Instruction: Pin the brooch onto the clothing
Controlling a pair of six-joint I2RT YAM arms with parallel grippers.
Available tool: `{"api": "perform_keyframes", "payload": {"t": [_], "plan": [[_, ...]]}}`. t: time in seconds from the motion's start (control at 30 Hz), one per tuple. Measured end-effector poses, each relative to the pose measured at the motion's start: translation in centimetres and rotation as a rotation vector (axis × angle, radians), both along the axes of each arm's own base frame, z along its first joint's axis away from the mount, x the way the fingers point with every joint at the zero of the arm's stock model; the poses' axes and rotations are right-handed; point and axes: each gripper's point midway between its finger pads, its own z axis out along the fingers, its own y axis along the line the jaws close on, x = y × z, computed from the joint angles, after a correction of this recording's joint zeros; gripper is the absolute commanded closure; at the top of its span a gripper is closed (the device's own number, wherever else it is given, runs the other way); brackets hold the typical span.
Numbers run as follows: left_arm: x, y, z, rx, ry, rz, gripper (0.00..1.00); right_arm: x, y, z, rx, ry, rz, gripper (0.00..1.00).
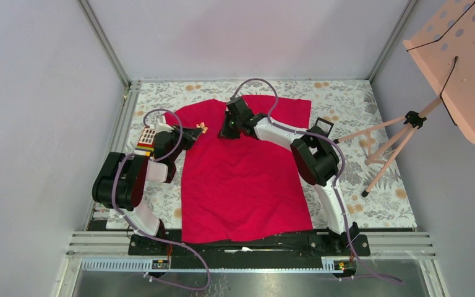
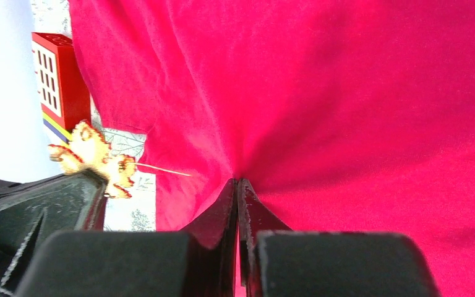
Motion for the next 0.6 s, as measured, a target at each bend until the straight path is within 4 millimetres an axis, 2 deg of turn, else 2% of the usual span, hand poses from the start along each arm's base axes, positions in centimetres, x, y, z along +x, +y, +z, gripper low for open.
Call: {"api": "perform_keyframes", "payload": {"t": [0.6], "plan": [[0.1,-0.2,-1.6,0.003,0.033,0.011,1.00,0.0,0.5,1.9,0.076,0.000,-0.005,1.00]]}}
